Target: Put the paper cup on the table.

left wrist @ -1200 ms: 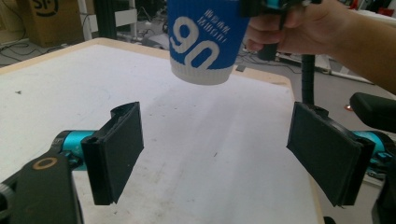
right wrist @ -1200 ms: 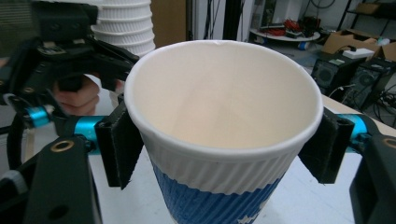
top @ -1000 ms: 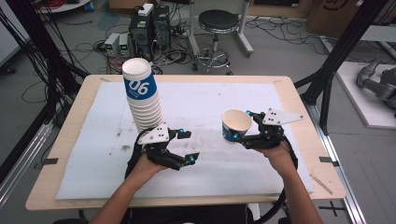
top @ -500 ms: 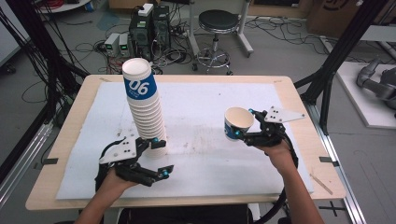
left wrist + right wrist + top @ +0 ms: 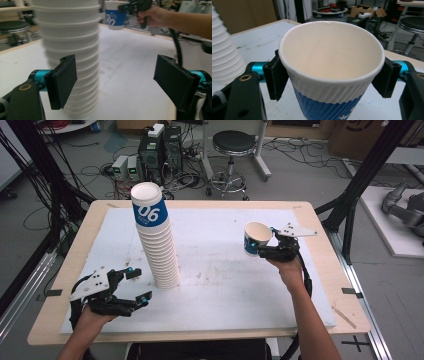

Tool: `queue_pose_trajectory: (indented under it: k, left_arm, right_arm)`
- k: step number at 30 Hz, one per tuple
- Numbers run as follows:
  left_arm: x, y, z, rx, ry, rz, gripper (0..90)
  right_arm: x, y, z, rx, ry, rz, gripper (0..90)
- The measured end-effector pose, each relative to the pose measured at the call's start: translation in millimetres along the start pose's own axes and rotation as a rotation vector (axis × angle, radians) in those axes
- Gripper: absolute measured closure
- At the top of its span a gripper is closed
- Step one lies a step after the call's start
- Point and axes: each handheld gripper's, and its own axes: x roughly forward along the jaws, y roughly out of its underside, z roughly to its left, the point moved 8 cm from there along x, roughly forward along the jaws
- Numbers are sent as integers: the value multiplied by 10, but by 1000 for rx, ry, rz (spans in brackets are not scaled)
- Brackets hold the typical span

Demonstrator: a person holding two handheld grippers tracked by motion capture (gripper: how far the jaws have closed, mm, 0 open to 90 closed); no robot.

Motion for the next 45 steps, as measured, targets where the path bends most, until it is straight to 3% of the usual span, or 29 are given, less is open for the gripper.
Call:
queue_pose_trajectory:
  k: [2,5,6,8,13,16,19,25,27,30,33,36,40,41,43,44,45]
  left_arm:
    - [-48,19,112,11,-46,0,186]
    - [-151,45,324,20,-116,-15,186]
    - [-151,45,324,20,-116,-15,186]
    - [-212,76,467,-2,-166,-24,186]
    - [-243,91,646,-40,-224,-43,186]
    - [-234,81,770,-61,-267,-57,186]
    - [-217,81,877,-88,-318,-81,186]
    - [-141,117,891,-97,-323,-80,186]
    - [-129,122,889,-90,-322,-75,186]
    - [-137,123,898,-90,-327,-79,186]
    - [-141,132,902,-93,-332,-81,186]
    - [-138,160,922,-95,-335,-75,186]
    - [-137,162,928,-98,-336,-78,186]
    - [-137,159,929,-99,-337,-79,186]
    - [-134,152,929,-99,-334,-82,186]
    - [-132,151,930,-99,-334,-81,186]
    - [-125,149,930,-98,-333,-83,186]
  right_arm:
    - [29,9,-23,3,11,0,253]
    - [166,118,-48,2,30,58,249]
    - [166,118,-48,2,30,58,249]
    - [256,250,-66,5,43,108,249]
    - [313,390,-108,33,51,140,248]
    - [337,511,-118,48,43,190,224]
    - [284,571,-115,53,46,172,214]
    - [198,628,-104,63,48,169,189]
    - [174,657,-96,73,38,182,188]
    - [139,762,-94,44,41,244,189]
    - [96,794,-102,39,45,245,189]
    - [-40,791,-128,61,50,246,190]
    - [-182,805,-124,51,61,261,189]
    - [-298,824,-94,31,57,253,189]
    - [-341,826,-88,26,57,246,189]
    - [-476,794,-96,34,69,214,190]
    - [-476,794,-96,34,69,214,190]
